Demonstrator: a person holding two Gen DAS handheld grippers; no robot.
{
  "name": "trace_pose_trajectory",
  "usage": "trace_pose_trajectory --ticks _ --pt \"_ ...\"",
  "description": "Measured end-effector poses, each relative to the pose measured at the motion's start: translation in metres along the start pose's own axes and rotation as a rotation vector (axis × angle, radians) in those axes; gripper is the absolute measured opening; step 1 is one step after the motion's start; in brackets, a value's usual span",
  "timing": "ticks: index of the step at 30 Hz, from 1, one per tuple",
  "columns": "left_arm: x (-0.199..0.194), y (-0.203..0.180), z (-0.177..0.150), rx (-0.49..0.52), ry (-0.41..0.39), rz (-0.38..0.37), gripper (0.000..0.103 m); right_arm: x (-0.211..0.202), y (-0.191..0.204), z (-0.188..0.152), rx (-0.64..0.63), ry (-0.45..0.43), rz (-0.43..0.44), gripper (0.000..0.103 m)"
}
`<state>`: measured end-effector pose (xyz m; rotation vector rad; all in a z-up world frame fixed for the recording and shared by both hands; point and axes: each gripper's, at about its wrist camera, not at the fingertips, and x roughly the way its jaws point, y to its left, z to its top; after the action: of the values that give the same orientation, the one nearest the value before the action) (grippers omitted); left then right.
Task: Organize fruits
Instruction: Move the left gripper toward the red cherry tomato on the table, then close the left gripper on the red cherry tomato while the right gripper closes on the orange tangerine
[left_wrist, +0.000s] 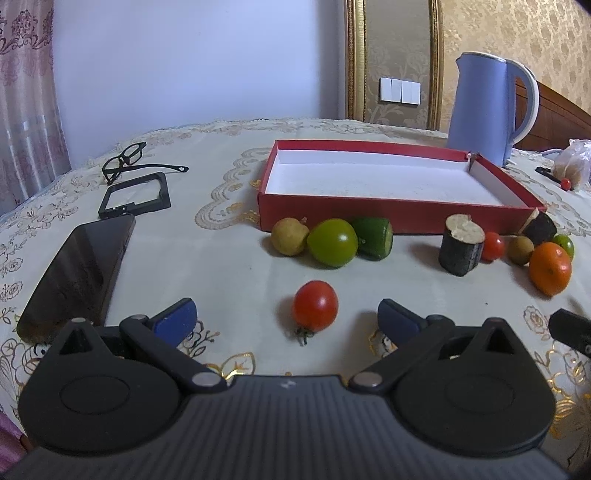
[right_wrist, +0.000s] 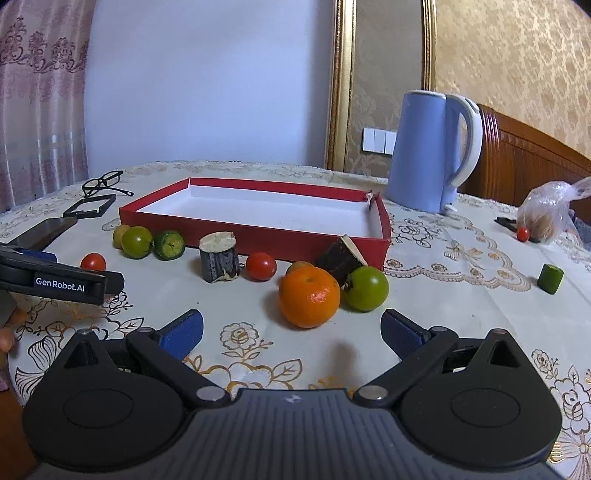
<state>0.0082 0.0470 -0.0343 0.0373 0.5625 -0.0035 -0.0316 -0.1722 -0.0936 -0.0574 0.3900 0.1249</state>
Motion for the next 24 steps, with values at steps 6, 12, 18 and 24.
trace_pose_trajectory --ticks 6,12,18,24 --pt "0.0014 0.0014 0.0039 -0.008 0.002 -0.010 0.103 0.0006 -0.0031 0.0002 0.016 0.005 0.011 0.103" --pt "0.0005 0.0016 0.0066 -0.011 -0.003 -0.017 0.095 0.0006 -0.0032 0.0003 0.025 0.001 0.014 0.103" --pt "0.0031 0.0015 0.0065 -0.004 -0.002 -0.010 0.081 0.0004 -0.0023 -0.0001 0.015 -0.006 0.013 0.103" --pt "-0.0010 -0.0014 0.0072 0.019 -0.020 0.006 0.046 0.0008 -0.0020 0.0002 0.016 -0.006 0.013 0.103"
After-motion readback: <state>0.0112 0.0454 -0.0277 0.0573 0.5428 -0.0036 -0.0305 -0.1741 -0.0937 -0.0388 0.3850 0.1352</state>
